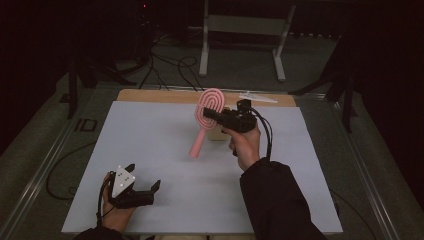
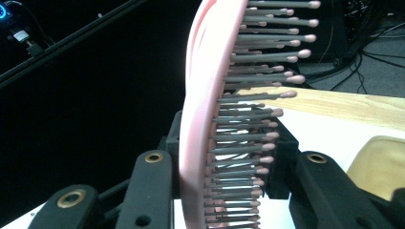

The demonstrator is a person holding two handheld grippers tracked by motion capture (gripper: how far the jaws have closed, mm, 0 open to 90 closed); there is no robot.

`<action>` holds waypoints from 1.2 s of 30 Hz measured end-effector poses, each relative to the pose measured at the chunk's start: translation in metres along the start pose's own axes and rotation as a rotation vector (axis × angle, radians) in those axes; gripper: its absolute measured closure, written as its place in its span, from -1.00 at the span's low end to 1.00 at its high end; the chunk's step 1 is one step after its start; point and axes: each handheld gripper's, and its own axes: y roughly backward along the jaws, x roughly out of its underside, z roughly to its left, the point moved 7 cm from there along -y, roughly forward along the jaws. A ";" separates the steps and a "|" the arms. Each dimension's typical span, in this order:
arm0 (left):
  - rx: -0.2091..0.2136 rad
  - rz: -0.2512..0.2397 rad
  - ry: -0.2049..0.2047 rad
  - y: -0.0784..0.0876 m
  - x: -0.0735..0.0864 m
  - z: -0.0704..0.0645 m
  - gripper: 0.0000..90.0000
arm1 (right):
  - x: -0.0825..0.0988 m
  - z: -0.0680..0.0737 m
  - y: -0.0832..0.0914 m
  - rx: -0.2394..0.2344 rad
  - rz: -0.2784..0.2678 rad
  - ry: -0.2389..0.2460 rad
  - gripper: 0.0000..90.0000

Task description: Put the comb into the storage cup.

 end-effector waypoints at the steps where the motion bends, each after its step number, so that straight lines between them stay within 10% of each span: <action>1: 0.000 0.000 -0.001 0.000 0.000 0.000 -1.00 | -0.001 0.000 0.000 0.003 -0.001 0.003 0.41; 36: -0.001 0.003 -0.006 -0.001 0.001 -0.001 -1.00 | -0.026 -0.018 0.000 0.060 -0.016 0.035 0.41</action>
